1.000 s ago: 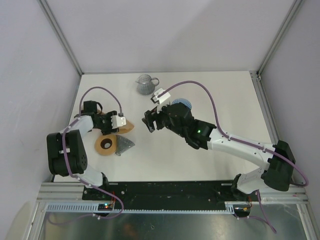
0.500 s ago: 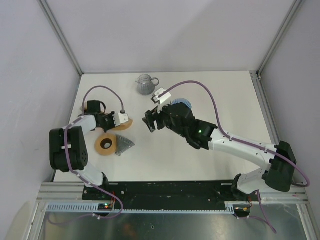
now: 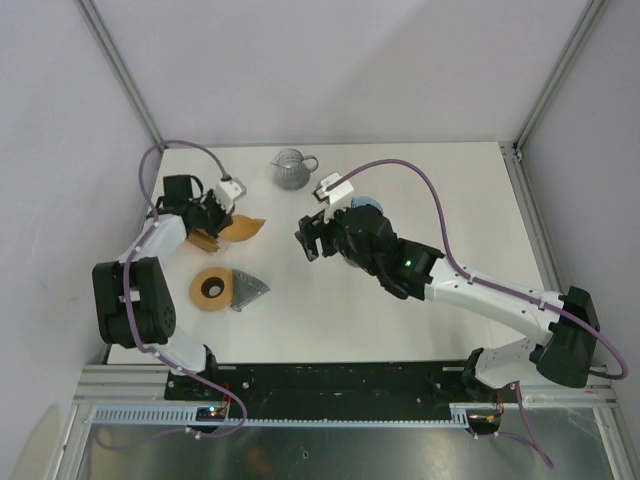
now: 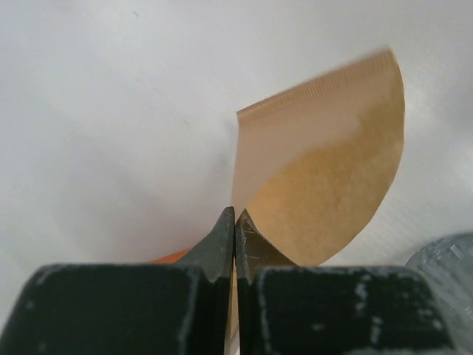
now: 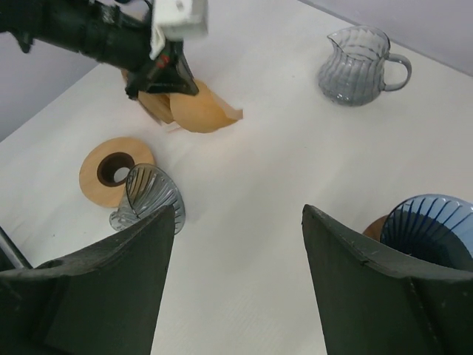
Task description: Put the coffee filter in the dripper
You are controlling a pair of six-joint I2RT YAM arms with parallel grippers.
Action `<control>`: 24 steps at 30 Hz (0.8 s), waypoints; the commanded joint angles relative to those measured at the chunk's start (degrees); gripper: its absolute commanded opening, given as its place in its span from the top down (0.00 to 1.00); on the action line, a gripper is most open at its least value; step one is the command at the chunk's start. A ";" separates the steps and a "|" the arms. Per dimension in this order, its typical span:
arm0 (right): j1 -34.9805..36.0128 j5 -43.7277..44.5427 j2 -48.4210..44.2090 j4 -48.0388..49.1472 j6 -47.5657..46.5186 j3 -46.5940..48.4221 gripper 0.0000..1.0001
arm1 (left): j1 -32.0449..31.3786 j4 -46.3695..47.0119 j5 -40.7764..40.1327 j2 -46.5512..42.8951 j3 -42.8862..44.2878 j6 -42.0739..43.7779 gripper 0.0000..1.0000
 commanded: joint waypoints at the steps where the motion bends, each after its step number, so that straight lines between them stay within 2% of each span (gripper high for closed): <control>1: -1.61 3.19 -1.80 -0.81 4.70 0.08 0.25 | -0.53 1.35 4.70 -5.78 6.20 -18.06 1.00; 7: -2.91 2.57 0.50 4.92 12.75 0.12 0.26 | -5.25 1.31 -0.05 -14.43 7.82 -28.67 1.00; 11: -2.79 2.30 4.25 13.35 17.39 0.13 0.26 | -14.30 1.31 -6.31 -20.16 7.31 -33.46 1.00; 13: -3.14 2.30 5.84 16.02 20.21 0.14 0.26 | -16.82 -0.01 -7.44 -21.32 8.68 -36.10 1.00; 18: -3.96 1.76 8.85 21.37 24.34 0.09 0.27 | -19.32 -2.12 -9.12 -22.08 10.94 -39.25 1.00; 24: -6.21 0.89 14.13 24.10 29.22 0.14 0.31 | -20.79 -2.44 -6.13 -23.39 11.29 -42.52 1.00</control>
